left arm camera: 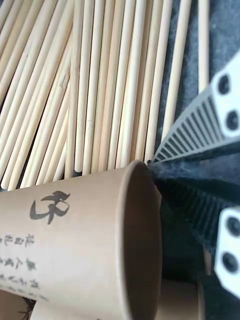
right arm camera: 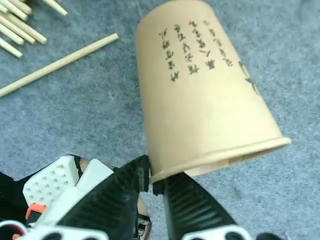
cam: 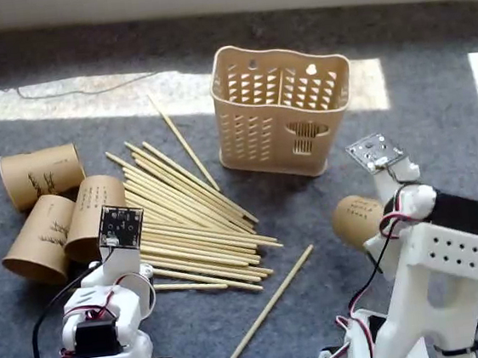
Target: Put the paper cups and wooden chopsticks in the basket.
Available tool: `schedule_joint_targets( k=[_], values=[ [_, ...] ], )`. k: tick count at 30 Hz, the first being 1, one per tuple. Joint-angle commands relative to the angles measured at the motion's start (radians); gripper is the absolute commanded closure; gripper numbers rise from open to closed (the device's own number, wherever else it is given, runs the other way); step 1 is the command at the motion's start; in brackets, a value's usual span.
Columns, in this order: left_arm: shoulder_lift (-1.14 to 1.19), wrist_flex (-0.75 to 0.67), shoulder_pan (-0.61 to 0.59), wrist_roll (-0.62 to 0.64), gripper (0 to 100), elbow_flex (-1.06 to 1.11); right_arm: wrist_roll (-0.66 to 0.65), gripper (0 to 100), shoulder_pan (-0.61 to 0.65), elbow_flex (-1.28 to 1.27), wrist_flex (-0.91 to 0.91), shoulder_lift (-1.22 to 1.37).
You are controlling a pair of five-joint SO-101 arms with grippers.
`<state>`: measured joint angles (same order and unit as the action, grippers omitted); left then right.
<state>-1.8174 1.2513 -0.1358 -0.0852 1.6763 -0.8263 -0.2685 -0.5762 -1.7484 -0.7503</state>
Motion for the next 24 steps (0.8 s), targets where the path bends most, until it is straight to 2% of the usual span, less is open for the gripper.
schedule_joint_targets(
  k=[1, 6, 16, 20, 24],
  values=[
    [-0.004, 0.005, -0.013, -0.003, 100, 0.019, -0.014, 99.2, -0.008, 0.117, -0.016, 0.102],
    [-0.004, 0.005, -0.013, -0.003, 100, 0.019, -0.014, 97.8, 0.002, 0.156, -0.016, 0.216],
    [-0.004, 0.005, -0.013, -0.003, 100, 0.019, -0.003, 93.1, 0.145, 0.156, -0.015, 0.251],
    [-0.004, 0.005, -0.013, -0.003, 100, 0.019, 0.08, 86.5, 0.194, 0.156, -0.012, 0.251],
    [-0.004, 0.005, -0.013, -0.003, 100, 0.019, 0.146, 86.4, 0.268, 0.156, -0.012, 0.251]
  ],
)
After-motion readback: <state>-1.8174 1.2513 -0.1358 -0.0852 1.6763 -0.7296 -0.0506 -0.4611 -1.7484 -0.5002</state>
